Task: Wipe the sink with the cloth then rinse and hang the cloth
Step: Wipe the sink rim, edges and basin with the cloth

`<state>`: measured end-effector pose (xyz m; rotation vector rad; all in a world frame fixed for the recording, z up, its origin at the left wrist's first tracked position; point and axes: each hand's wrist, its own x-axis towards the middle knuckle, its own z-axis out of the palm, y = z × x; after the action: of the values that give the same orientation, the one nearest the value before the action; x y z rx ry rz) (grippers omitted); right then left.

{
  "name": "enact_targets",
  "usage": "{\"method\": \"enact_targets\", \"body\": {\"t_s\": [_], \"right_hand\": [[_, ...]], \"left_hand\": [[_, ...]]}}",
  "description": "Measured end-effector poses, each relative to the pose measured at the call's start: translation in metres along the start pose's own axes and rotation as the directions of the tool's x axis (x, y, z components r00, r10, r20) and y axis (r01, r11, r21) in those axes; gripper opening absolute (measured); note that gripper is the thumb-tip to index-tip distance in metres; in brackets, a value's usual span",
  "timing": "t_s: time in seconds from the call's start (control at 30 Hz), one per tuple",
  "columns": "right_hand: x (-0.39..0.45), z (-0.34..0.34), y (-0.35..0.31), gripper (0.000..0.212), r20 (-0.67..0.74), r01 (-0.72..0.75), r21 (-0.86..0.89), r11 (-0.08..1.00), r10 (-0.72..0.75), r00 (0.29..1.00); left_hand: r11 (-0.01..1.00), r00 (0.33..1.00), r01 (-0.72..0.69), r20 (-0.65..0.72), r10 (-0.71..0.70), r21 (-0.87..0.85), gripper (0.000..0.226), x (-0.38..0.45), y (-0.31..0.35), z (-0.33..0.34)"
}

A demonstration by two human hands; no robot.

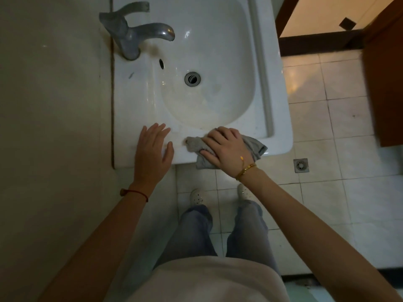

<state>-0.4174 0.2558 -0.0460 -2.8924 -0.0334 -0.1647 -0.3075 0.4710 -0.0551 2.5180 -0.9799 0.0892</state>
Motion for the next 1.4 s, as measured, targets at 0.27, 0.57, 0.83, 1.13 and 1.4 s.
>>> {"method": "enact_targets", "body": {"t_s": [0.27, 0.57, 0.83, 1.13, 1.4], "right_hand": [[-0.041, -0.028, 0.089, 0.048, 0.071, 0.107, -0.041, 0.993, -0.104, 0.992], [0.036, -0.054, 0.232, 0.040, 0.192, 0.654, 0.099, 0.750, -0.659, 0.727], [0.012, -0.053, 0.216, 0.040, 0.158, 0.584, 0.175, 0.793, -0.608, 0.778], [0.103, -0.059, 0.271, 0.041, 0.120, 0.536, 0.079, 0.841, -0.542, 0.832], [0.038, -0.055, 0.231, 0.037, 0.212, 0.760, 0.212, 0.614, -0.788, 0.578]], "left_hand": [[0.983, 0.983, 0.184, -0.031, -0.183, 0.013, 0.037, 0.004, 0.089, 0.036], [0.774, 0.742, 0.632, -0.257, -0.620, -0.042, 0.040, 0.030, 0.199, 0.097], [0.596, 0.523, 0.796, -0.381, -0.763, -0.101, 0.037, 0.054, 0.217, 0.116], [0.592, 0.520, 0.800, -0.380, -0.765, -0.096, 0.036, 0.056, 0.218, 0.115], [0.579, 0.520, 0.812, -0.358, -0.776, -0.075, 0.041, 0.056, 0.219, 0.114]]}}
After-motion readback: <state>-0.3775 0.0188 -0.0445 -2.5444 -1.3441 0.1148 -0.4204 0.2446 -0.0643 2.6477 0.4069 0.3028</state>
